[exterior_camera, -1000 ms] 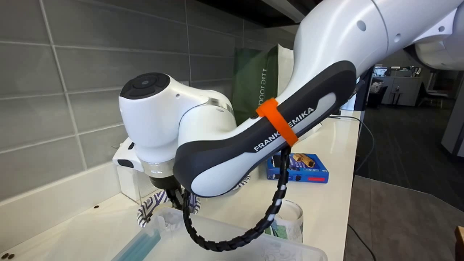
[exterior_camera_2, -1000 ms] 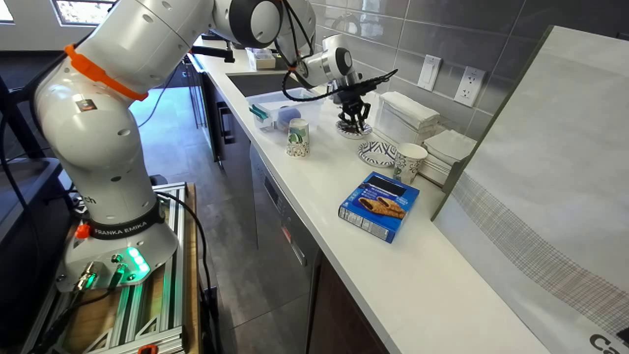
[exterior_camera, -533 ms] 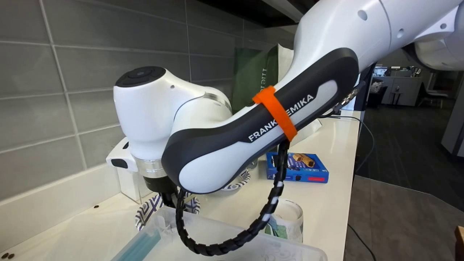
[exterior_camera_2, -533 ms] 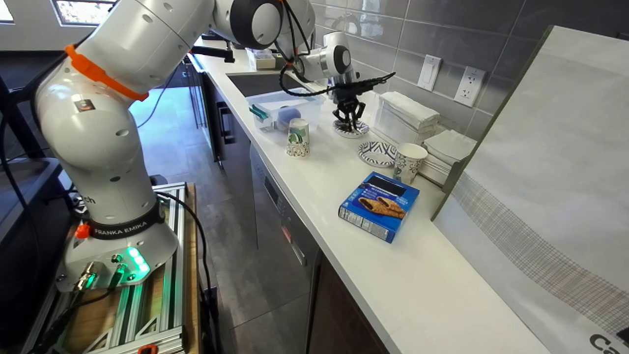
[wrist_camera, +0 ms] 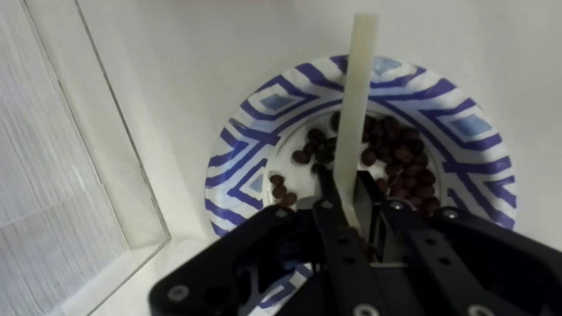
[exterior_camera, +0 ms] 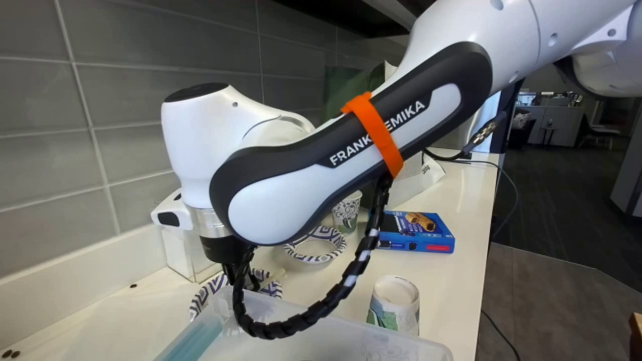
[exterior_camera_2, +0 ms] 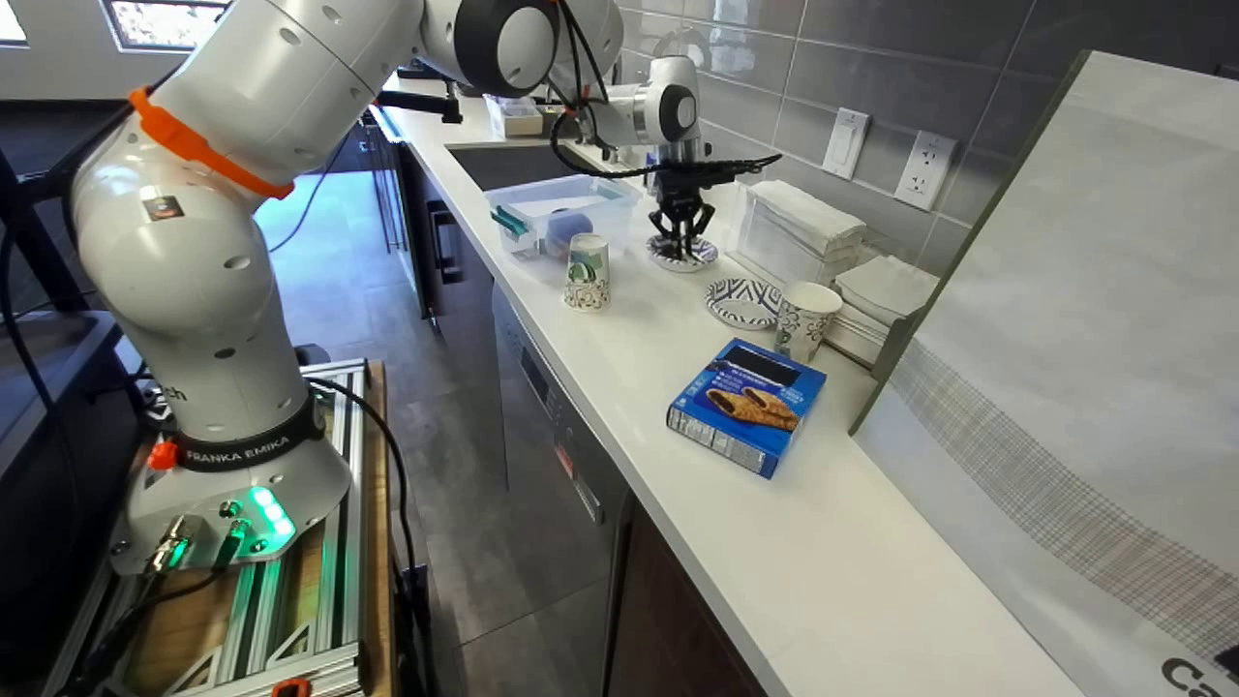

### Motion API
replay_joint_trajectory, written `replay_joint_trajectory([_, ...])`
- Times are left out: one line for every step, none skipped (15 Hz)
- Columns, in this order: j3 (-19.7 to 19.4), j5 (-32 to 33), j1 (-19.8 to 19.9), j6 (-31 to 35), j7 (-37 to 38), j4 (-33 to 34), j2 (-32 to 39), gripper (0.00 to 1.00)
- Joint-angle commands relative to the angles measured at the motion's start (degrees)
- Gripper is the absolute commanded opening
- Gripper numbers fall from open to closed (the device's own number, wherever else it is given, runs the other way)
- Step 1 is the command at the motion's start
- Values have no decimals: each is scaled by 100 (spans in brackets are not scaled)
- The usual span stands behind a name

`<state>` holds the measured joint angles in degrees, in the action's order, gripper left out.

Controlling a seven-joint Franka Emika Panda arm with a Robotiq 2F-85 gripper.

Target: Transfer a spoonful of contents from the left bowl to the right bowl

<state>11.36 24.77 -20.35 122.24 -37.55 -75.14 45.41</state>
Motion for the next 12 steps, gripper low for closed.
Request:
replay_joint_trajectory([214, -537, 226, -288, -284, 43, -54, 4])
replay_joint_trajectory([226, -634, 271, -293, -298, 21, -87, 4])
replay_joint_trajectory([224, -705, 301, -280, -286, 10, -106, 4])
replay_joint_trajectory([286, -852, 391, -201, -331, -25, -138, 4])
replay_joint_trajectory([301, -934, 435, -161, -344, -43, -161, 4])
replay_joint_trajectory([308, -1023, 487, -152, -332, -75, -208, 4])
replay_joint_trajectory([319, -1103, 529, -156, -322, -95, -242, 4])
replay_joint_trajectory([368, -1156, 621, -85, -288, -210, -328, 4])
replay_joint_trajectory([383, -1215, 666, -56, -276, -250, -372, 4])
replay_joint_trajectory([414, -1271, 721, -27, -272, -339, -459, 4])
replay_joint_trajectory([436, -1309, 766, 6, -260, -416, -530, 4])
replay_joint_trajectory([465, -1344, 813, 35, -241, -520, -627, 4])
